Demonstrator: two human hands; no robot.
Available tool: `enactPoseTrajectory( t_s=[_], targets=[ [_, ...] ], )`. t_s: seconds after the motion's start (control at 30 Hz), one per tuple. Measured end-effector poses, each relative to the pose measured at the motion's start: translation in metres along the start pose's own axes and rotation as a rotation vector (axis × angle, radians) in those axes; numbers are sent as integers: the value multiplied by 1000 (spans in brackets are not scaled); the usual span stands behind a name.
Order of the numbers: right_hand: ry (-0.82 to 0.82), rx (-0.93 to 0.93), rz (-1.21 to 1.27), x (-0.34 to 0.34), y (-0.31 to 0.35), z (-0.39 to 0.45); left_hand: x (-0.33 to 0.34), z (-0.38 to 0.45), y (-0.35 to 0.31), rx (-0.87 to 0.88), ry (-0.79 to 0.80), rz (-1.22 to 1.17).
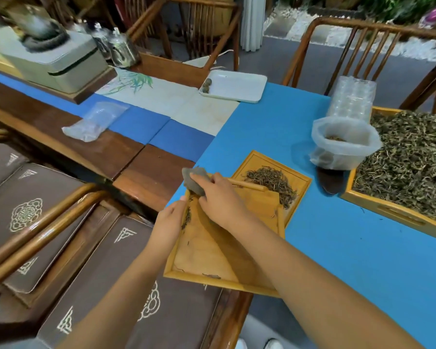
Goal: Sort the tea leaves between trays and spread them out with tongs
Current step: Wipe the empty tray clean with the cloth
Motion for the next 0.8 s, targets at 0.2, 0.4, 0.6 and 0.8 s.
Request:
enactPoseTrajectory(
  t_s=[0.2,0.4,0.6,0.8],
  targets=[
    [20,3,-119,16,-1,4,-7,0,6,-27,24,-90],
    [22,22,-186,9,-21,-11,-18,-1,4,-21,-28,-84],
    [-10,79,-221,-3,-48,-37,-26,0,-2,39,-23,-8],
    [-9,163,-263,-15,-72,-55,-29,3,-5,56,-19,-12]
  ],
)
Point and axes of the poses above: each hand's wrist, its own z-axis towards the middle knuckle, its own x-axis out of the palm, y = z × x, the point moved 6 cm from there along z, towards the middle knuckle, and after that the axes turned 15 degrees about -x, right-handed, at the moved point
